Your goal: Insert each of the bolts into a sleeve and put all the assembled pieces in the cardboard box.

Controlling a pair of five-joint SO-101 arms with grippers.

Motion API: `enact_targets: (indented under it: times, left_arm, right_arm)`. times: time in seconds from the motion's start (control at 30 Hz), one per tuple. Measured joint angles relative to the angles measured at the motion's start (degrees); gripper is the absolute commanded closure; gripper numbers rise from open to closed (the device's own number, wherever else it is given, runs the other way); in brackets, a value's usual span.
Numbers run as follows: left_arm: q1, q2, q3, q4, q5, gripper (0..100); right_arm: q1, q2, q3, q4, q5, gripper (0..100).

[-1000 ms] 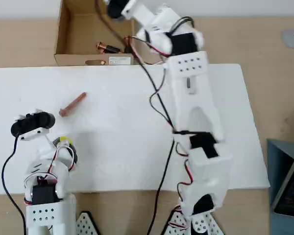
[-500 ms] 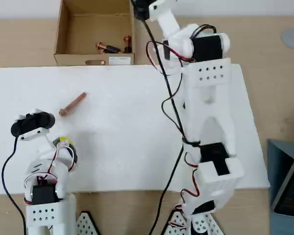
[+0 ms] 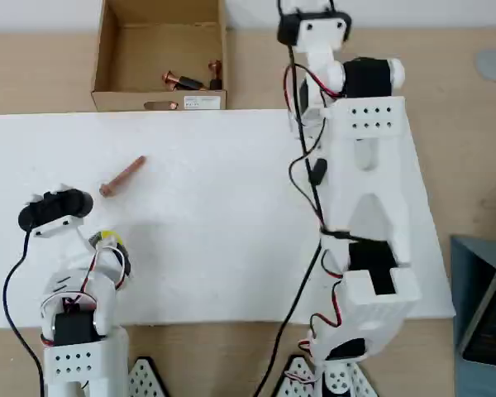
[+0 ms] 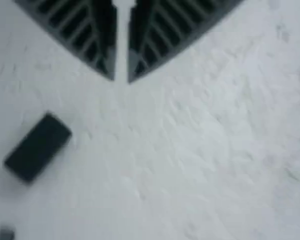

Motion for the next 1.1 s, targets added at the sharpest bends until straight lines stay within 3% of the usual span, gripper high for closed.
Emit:
enact_targets:
  times: [0.13, 0.33, 0.8, 1.1]
  left_arm:
    - [0.0, 0.0, 0.0, 0.0, 0.0, 100]
    - [0.0, 0.0, 0.0, 0.0, 0.0, 100]
    - [0.0, 0.0, 0.0, 0.0, 0.0, 100]
    - [0.0, 0.0, 0.0, 0.0, 0.0, 100]
  right_arm:
    - [0.53, 0.0, 3.6, 0.0, -3.69, 96.8]
    - [0.53, 0.0, 8.26, -1.14, -5.63, 82.6]
    - [0.53, 5.1, 16.09, -10.37, -7.12, 82.7]
    - [3.69, 17.49, 7.91, -10.37, -7.47, 82.7]
